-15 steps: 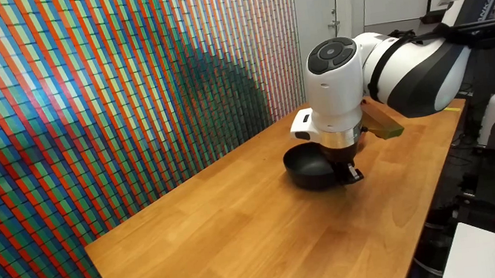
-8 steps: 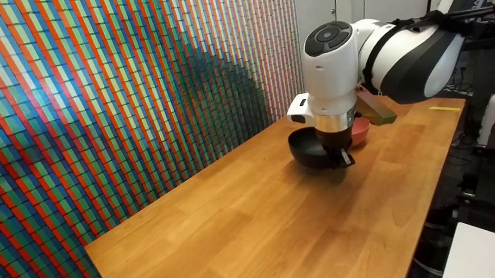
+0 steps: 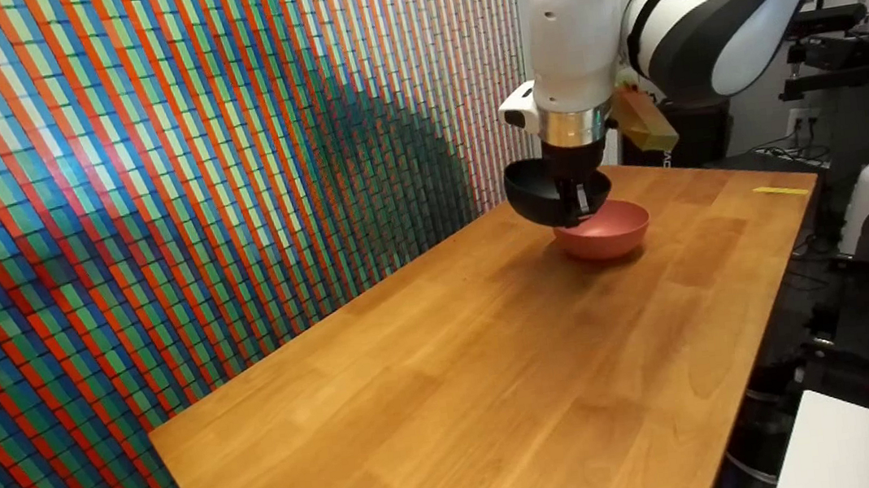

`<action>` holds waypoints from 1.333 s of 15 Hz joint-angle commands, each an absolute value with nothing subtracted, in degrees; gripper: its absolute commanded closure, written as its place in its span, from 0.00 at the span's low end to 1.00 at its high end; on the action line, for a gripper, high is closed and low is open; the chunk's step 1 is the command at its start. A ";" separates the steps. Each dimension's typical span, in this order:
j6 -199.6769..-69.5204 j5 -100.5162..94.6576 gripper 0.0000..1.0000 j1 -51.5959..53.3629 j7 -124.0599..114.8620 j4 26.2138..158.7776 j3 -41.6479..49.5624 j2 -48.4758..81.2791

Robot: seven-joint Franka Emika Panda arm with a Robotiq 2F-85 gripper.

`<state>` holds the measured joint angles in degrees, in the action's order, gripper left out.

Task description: Stack the bowls

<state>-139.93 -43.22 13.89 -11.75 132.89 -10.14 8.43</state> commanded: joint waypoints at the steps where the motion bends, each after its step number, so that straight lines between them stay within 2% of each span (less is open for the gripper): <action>1: -139.10 -41.33 0.95 11.45 -12.36 135.39 -8.22 2.93; 11: -133.92 -37.04 0.95 7.39 -10.47 136.62 -5.33 6.83; 20: -136.00 -35.62 0.95 7.85 -10.30 134.34 -5.18 10.81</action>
<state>-135.55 -36.65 7.59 -11.46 136.81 -5.44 9.37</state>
